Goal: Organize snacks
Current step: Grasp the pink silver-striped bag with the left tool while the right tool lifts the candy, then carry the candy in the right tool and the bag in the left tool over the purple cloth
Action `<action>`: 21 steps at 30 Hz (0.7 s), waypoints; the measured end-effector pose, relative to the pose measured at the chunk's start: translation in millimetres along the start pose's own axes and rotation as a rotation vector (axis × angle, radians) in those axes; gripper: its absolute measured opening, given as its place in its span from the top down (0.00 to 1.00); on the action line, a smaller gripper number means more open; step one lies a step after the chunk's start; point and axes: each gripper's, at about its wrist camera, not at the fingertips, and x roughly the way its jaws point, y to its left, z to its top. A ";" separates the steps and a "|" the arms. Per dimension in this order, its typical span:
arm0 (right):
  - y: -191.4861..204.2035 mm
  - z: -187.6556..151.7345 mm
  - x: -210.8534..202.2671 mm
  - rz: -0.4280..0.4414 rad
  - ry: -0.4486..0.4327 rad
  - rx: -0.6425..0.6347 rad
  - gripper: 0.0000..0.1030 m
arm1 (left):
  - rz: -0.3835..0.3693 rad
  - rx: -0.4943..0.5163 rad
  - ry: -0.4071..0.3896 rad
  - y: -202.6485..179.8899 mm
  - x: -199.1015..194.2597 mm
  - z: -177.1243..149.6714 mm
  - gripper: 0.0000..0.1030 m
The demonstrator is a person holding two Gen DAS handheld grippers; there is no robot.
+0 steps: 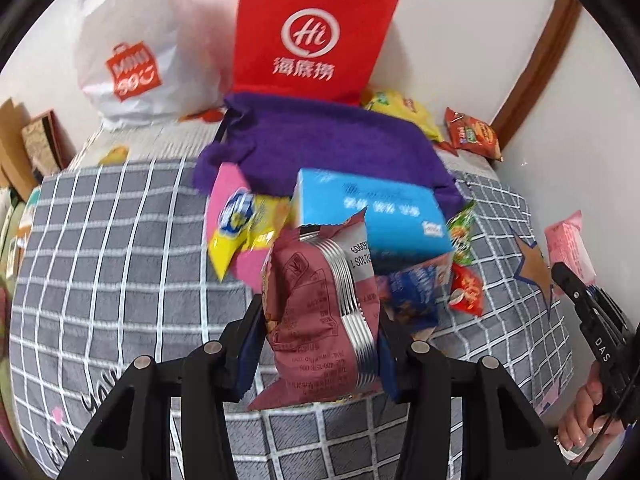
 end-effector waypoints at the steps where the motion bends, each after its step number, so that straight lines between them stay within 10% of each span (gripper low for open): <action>1: 2.8 4.6 0.6 -0.001 -0.001 -0.003 0.86 | -0.004 0.009 -0.003 -1.8 -1.0 4.6 0.55; 21: 50.3 146.3 71.9 -0.006 -0.078 -0.002 0.86 | -0.009 0.138 -0.059 3.1 20.9 140.6 0.55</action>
